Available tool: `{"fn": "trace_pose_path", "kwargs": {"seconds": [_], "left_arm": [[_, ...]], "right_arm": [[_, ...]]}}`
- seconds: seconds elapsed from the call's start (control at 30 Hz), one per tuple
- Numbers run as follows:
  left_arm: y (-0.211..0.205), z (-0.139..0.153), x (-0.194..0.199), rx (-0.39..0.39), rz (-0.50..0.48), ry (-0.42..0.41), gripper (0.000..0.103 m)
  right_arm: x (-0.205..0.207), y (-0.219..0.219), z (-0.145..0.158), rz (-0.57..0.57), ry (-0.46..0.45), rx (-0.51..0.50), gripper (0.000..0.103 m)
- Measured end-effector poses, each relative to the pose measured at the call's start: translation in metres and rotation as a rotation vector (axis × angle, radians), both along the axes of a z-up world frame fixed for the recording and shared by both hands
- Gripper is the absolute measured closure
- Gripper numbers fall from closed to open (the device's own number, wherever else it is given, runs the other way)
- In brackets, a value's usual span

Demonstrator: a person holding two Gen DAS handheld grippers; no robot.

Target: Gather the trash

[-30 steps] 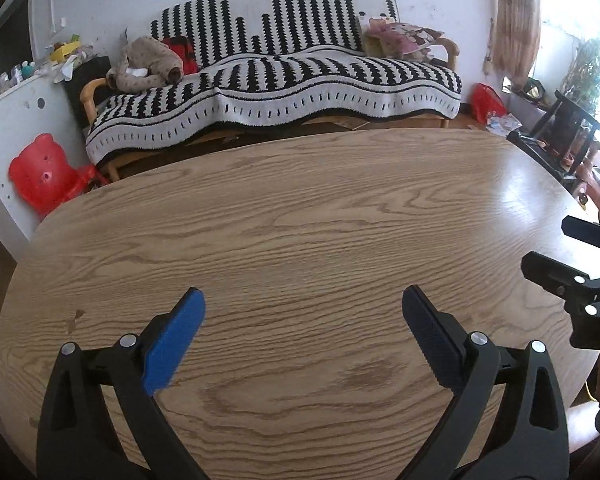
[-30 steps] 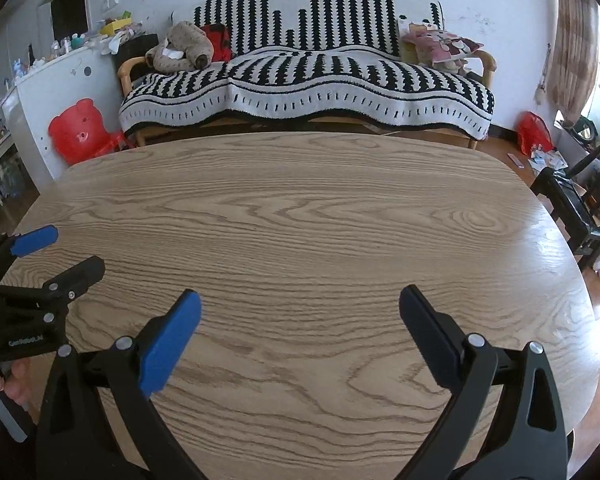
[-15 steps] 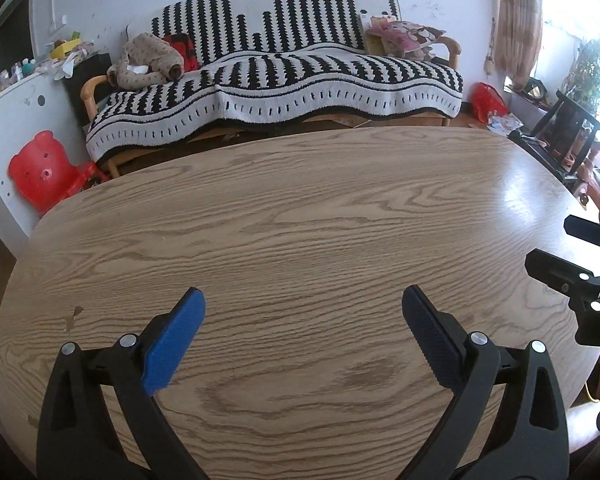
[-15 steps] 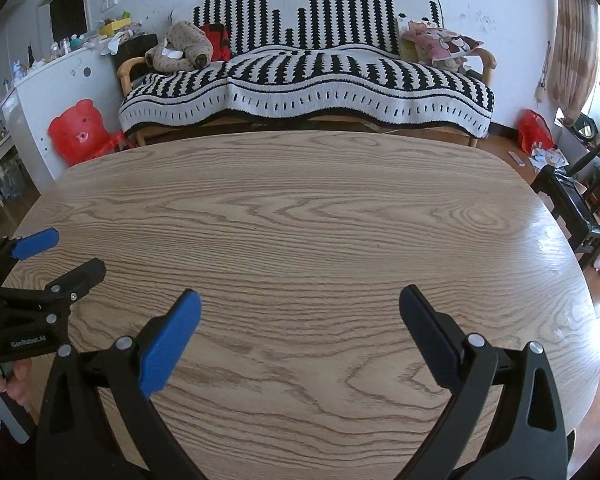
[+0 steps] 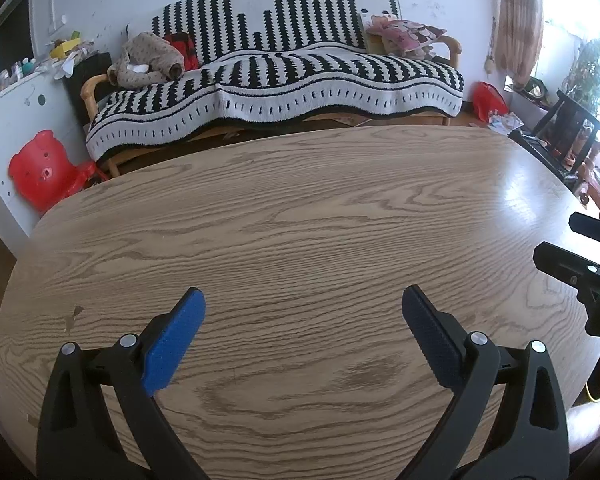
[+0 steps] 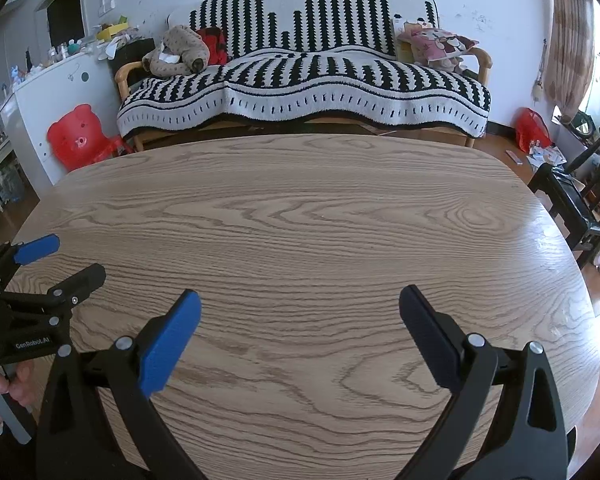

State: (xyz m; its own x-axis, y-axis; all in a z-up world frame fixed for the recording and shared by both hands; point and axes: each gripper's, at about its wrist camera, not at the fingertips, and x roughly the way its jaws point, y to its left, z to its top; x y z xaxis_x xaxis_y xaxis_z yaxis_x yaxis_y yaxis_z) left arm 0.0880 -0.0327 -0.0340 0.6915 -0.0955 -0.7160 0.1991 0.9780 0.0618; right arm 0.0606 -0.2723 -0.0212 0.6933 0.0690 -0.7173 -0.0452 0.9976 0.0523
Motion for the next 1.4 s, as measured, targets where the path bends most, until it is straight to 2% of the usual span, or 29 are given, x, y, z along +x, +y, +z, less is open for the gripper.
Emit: {"fn": "trace_pose_path", "kwargs": {"seconds": [1.13, 1.4], "left_arm": [[-0.0026, -0.0011, 0.0009, 0.003, -0.003, 0.017, 0.007], [0.0008, -0.0026, 0.0017, -0.023, -0.005, 0.024, 0.007]], "right_arm": [[-0.0009, -0.0001, 0.0028, 0.002, 0.002, 0.000, 0.007], [-0.0013, -0.0008, 0.0031, 0.000, 0.002, 0.001, 0.007]]}}
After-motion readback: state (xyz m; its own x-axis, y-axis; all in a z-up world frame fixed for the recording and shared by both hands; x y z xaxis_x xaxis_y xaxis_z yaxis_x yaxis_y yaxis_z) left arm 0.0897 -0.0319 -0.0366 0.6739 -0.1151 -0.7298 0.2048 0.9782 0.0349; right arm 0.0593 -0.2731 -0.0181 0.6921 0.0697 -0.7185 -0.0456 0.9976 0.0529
